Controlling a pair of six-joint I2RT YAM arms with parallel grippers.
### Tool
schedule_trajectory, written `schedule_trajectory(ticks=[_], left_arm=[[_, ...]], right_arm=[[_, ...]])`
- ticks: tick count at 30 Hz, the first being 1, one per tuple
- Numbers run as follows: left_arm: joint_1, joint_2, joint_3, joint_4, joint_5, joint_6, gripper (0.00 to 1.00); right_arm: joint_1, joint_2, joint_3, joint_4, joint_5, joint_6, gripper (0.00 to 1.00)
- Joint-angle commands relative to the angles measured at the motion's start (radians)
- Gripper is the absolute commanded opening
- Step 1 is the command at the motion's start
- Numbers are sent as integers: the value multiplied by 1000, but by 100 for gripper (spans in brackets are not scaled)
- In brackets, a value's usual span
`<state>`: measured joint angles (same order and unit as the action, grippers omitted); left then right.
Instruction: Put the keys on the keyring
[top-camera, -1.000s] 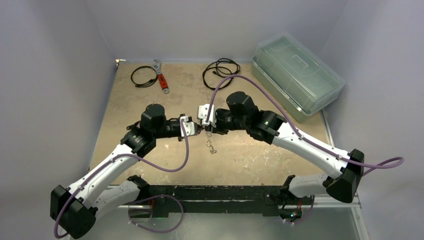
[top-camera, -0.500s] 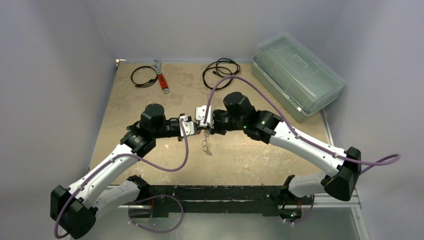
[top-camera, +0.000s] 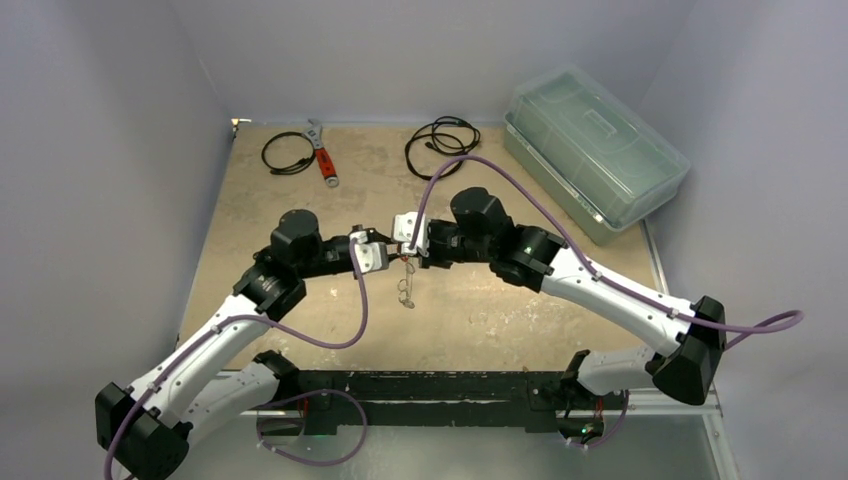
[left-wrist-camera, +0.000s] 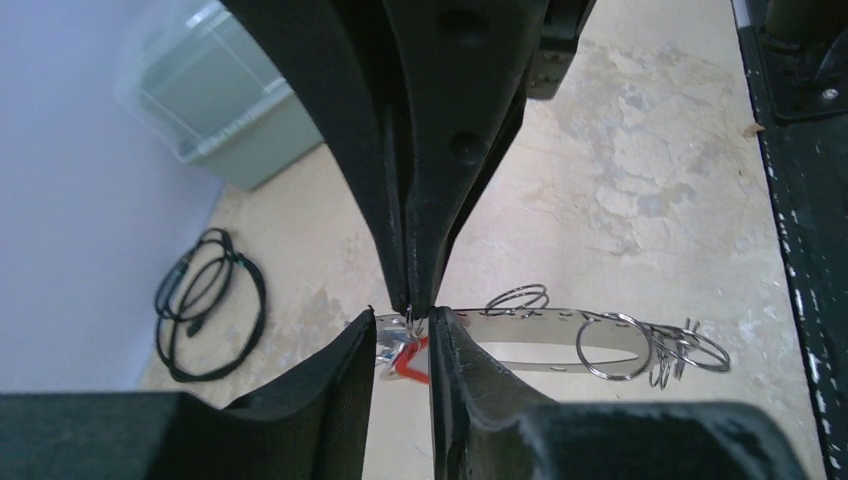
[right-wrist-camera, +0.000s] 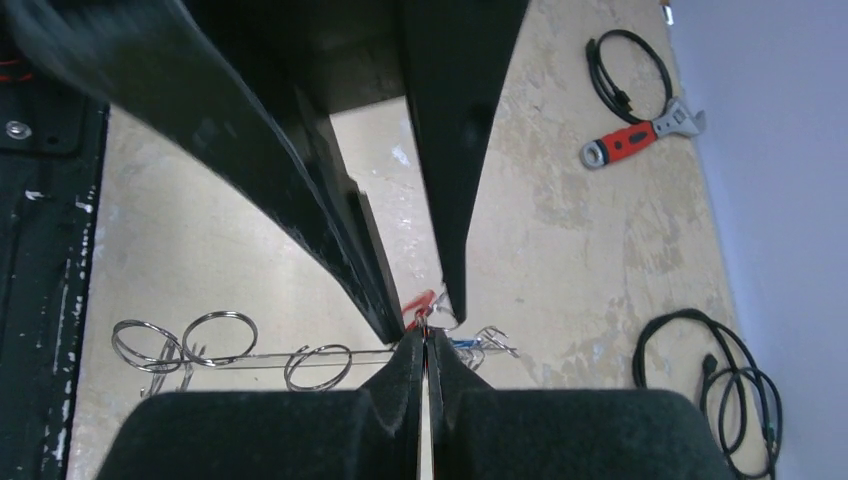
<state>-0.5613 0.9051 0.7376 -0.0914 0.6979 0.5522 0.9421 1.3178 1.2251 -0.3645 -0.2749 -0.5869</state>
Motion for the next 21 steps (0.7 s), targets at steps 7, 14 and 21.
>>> schedule_trajectory(ticks=[7,14,21], left_arm=[[1,-100,-42,187,-28,-51,27],[0,-104,-49,195,13,-46,28],[0,-101,-52,198,38,-44,21]], right_arm=[[-2,-213,-160,355,-13,47,0],[-2,-235,-195,423,-19,74,0],[-2,-240,-208,458,-41,91,0]])
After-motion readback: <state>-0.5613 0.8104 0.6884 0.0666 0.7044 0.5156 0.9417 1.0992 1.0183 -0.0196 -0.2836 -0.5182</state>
